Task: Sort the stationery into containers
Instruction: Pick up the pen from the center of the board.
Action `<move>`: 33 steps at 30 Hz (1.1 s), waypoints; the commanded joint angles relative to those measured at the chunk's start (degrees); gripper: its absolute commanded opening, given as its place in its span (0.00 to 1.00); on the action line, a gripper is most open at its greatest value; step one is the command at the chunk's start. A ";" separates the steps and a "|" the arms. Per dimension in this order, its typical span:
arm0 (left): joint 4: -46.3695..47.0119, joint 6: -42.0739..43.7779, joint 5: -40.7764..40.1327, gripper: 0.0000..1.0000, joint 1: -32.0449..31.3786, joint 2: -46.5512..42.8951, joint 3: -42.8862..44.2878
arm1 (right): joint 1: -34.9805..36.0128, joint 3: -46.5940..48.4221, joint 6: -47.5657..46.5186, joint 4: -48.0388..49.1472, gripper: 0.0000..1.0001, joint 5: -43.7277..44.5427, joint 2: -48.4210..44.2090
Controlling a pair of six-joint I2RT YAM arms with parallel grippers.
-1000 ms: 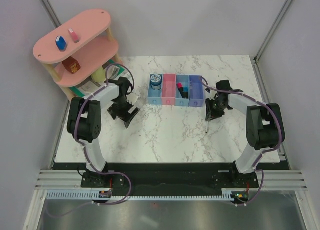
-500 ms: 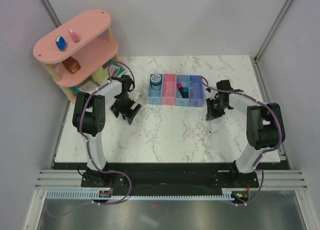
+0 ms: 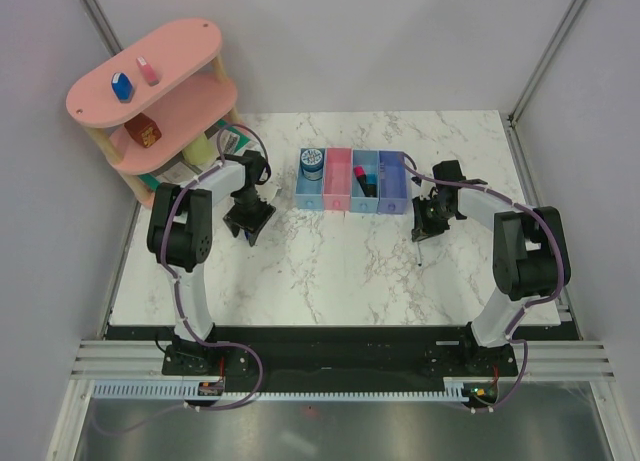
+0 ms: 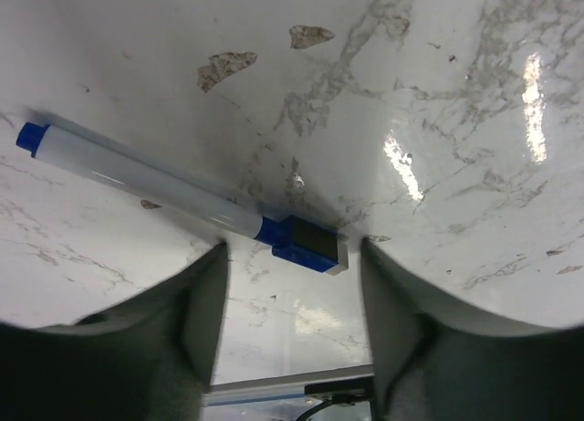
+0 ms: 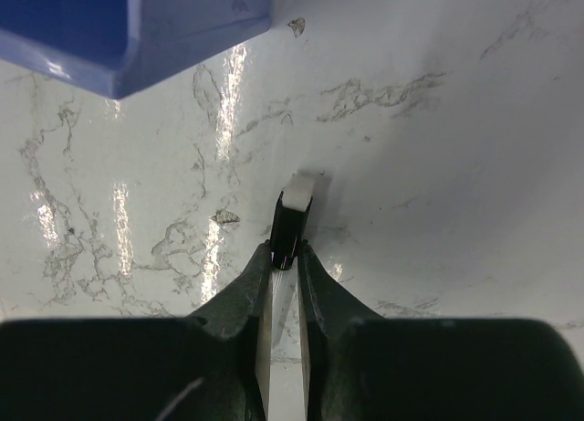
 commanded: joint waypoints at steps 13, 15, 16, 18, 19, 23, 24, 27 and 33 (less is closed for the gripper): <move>3.57 -0.25 -1.58 0.15 0.31 1.77 -2.08 | 0.20 -1.06 -0.21 0.92 0.10 -0.36 -1.39; 3.58 -0.16 -1.14 0.15 0.31 1.42 -2.43 | 0.20 -1.23 -0.22 0.83 0.10 -0.27 -1.57; 3.66 -0.16 -1.05 0.13 0.31 1.07 -2.61 | 0.20 -1.23 -0.30 0.92 0.11 -0.27 -1.66; 3.57 0.02 -0.96 0.02 0.31 0.28 -2.96 | 0.29 -1.32 -0.22 0.92 0.10 -0.18 -1.83; 3.66 0.10 -0.96 0.02 0.31 -0.07 -3.13 | 0.20 -1.23 -0.22 0.92 0.10 -0.10 -1.74; 3.66 0.46 -1.05 0.02 0.31 -2.27 -3.40 | 0.20 -1.23 -0.39 0.83 0.10 -0.10 -2.01; 3.66 0.46 -0.88 0.02 0.31 -2.88 -3.40 | 0.29 -1.23 -0.39 0.48 0.10 -0.10 -2.18; 3.49 0.54 0.00 0.02 0.31 -6.31 -3.84 | 0.20 -1.14 -0.48 0.13 0.09 -0.10 -3.15; 2.96 1.86 2.90 0.02 0.31 -14.39 -5.07 | 0.20 -0.88 -0.92 -0.92 0.07 0.17 -5.61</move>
